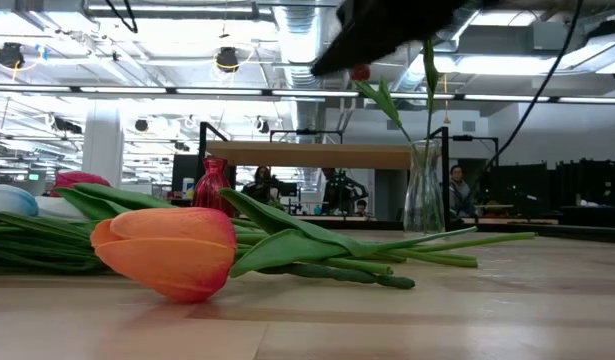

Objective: Pick and place flowers into a vace then onto a shelf
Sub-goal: Put the orange flower into the transparent vase

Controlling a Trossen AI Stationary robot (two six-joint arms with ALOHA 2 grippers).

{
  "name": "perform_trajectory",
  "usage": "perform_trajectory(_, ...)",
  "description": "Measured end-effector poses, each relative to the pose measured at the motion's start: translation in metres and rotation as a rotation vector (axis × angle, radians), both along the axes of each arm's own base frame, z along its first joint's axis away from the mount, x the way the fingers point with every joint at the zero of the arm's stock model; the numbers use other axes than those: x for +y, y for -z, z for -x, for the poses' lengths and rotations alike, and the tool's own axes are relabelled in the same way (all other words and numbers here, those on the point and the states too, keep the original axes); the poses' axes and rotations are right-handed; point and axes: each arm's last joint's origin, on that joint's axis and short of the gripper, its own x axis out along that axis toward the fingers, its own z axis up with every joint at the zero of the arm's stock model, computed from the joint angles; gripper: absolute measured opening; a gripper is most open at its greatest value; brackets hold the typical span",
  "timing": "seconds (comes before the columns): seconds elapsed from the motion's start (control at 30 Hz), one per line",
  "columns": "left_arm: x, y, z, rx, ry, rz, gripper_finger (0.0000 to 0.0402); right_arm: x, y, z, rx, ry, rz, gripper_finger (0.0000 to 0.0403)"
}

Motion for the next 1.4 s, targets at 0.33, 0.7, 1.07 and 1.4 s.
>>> perform_trajectory(0.33,-0.001,0.003,-0.004,0.012,0.011,0.017,0.0176,0.015,0.047,-0.022,0.199,-0.059,-0.064,0.0142)
perform_trajectory(0.7,-0.001,0.003,-0.007,0.016,0.012,0.031,0.0176,0.02,0.079,-0.029,0.358,-0.055,-0.033,0.0136)
perform_trajectory(1.07,-0.001,0.003,-0.007,0.016,0.012,0.031,0.0176,0.02,0.081,-0.029,0.362,-0.046,-0.034,0.0117)
perform_trajectory(1.4,-0.001,0.004,-0.007,0.016,0.012,0.031,0.0176,0.021,0.083,-0.031,0.354,-0.046,-0.037,0.0064)
